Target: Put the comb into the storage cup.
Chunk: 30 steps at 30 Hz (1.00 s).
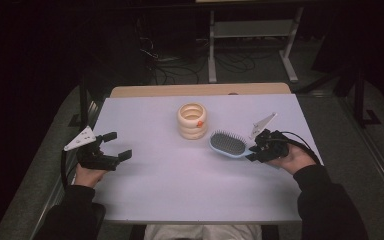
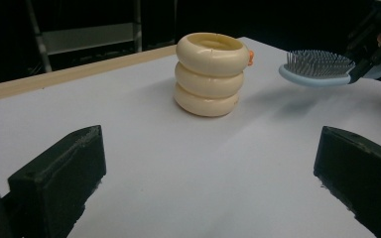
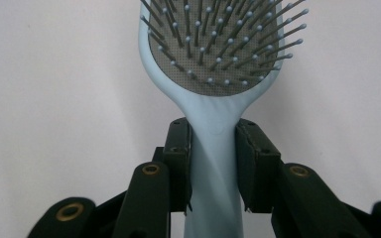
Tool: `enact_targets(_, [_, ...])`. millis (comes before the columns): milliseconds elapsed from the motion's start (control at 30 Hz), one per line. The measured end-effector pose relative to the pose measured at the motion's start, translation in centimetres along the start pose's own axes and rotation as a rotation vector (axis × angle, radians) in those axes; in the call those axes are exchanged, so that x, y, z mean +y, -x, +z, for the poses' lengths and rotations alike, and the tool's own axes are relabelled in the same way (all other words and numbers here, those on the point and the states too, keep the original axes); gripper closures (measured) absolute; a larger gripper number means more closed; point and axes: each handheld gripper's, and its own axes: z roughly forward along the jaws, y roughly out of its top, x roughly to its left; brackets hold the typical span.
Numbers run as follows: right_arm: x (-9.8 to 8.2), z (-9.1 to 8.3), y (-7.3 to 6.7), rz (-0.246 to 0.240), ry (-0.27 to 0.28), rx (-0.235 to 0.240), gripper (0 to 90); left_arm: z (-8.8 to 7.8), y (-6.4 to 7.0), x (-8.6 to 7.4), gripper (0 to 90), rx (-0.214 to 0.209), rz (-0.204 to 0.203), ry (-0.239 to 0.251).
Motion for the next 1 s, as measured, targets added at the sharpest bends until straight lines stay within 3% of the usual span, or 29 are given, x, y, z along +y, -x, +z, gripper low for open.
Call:
enact_targets(700, [3.2,-2.9,-0.6,-0.059,0.087,-0.021,67.9,0.0,0.1,0.0,0.0,-0.004,-0.001,-0.001])
enact_targets(1000, [4.6,-3.6,-1.0,-0.087,0.087,-0.013,67.9,0.0,0.1,0.0,0.0,-0.003,-0.002,-0.001])
